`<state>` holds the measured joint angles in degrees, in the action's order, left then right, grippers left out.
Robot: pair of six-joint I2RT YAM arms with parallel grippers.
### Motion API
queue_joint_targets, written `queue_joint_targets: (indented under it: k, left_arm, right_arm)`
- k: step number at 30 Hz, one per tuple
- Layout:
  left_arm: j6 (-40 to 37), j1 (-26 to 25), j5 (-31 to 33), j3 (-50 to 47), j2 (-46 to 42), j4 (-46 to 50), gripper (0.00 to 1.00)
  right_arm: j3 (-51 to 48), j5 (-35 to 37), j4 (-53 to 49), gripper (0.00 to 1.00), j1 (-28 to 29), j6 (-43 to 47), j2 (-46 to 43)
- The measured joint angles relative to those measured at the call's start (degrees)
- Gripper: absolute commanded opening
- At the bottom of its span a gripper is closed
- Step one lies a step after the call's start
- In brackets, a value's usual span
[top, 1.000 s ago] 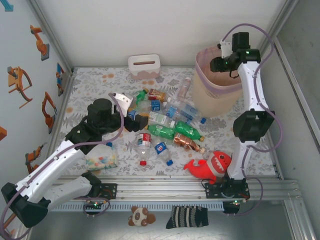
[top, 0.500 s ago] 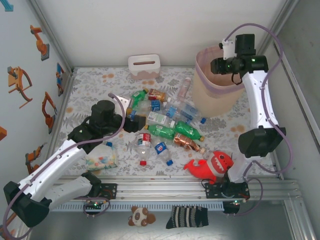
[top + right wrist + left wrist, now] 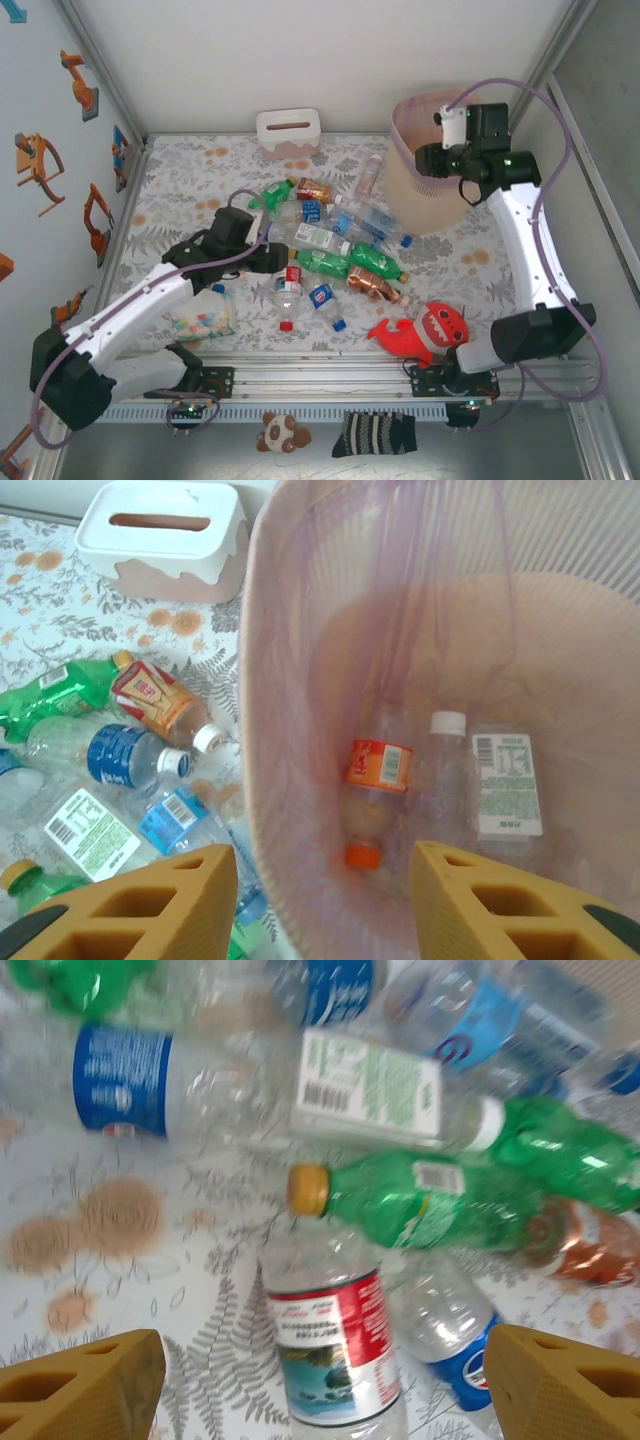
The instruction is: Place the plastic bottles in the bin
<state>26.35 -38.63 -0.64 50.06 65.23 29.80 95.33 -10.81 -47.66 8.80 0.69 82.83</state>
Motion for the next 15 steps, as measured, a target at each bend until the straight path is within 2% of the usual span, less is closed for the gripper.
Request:
queue_joint_targets:
  k: [7, 15]
  left_arm:
    - [6.34, -2.64, -1.25, -3.3, 2.73, 0.85, 0.79]
    - [16.33, -12.24, -0.63, -8.39, 1.55, 2.93, 0.76]
  right_arm:
    - [-9.2, 1.25, 3.48, 0.47, 1.01, -1.44, -6.69]
    - [-18.12, 1.6, 8.17, 0.47, 2.12, -3.3, -14.38]
